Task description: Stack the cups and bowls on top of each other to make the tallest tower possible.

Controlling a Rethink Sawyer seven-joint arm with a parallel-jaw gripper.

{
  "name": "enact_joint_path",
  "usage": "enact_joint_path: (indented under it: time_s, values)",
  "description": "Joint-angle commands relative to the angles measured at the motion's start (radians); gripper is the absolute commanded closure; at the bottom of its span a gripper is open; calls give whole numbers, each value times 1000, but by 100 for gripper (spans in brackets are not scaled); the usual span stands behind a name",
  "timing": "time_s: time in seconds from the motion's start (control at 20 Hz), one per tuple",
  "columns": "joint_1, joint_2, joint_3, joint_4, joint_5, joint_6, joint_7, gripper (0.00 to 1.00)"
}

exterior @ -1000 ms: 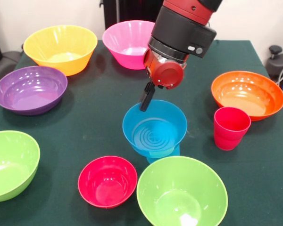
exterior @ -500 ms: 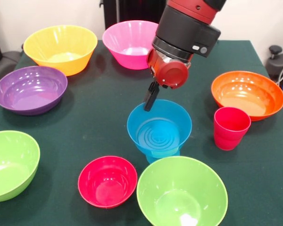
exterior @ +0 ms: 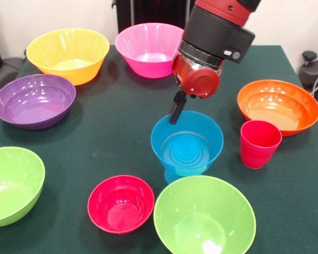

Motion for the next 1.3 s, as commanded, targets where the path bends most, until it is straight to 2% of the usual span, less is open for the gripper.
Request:
enact_joint_path:
  time_s: [0.05,0.6,1.05,1.3]
  values:
    - [22,-6,127,50,28,-2,248,100]
    - [3,-42,176,119,1,-73,226,100]
    - [-76,-109,284,214,-95,-219,211,100]
    - [-96,-115,309,223,-108,-265,224,100]
